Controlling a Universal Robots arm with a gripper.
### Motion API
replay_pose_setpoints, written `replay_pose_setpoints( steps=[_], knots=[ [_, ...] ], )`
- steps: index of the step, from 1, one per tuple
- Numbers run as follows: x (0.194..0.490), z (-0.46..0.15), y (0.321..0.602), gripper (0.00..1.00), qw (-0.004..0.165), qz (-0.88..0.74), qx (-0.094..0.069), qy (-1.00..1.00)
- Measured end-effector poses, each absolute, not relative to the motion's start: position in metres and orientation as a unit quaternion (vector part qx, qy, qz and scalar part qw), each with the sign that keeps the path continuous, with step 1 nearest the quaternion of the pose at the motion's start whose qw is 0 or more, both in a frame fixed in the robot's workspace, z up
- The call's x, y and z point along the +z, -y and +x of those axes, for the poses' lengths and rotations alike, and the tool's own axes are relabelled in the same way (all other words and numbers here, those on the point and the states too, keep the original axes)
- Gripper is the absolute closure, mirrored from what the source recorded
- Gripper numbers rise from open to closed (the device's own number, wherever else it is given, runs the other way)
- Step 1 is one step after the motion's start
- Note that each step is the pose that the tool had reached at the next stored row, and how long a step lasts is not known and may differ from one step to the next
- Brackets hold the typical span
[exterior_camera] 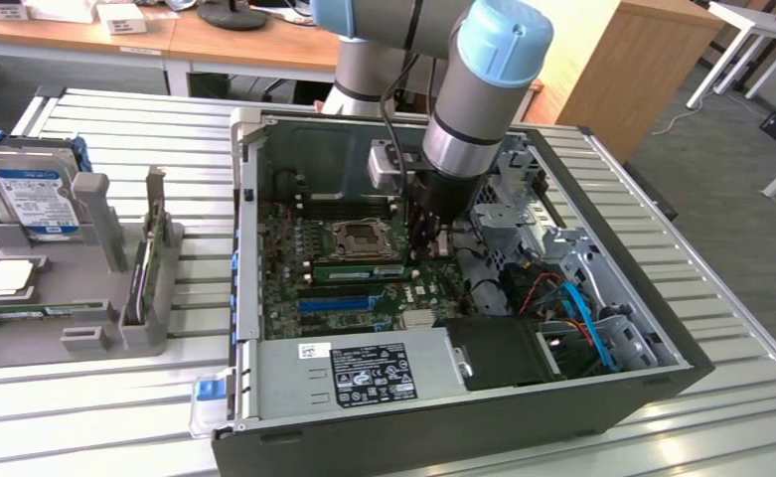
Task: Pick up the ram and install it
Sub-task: 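Press down the ram until it locks into place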
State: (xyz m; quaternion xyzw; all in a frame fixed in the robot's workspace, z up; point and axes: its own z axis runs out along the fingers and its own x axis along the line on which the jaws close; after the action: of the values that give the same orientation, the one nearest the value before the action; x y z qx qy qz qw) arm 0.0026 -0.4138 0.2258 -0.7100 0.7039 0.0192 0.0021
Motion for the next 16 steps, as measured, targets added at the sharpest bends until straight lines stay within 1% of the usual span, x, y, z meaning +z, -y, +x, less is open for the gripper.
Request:
replay_pose_setpoints(
  steps=[16],
  knots=[
    [0.2236, 0.0026, 0.4139, 0.89, 0.002, -0.71, 0.019, -0.704]
  ],
)
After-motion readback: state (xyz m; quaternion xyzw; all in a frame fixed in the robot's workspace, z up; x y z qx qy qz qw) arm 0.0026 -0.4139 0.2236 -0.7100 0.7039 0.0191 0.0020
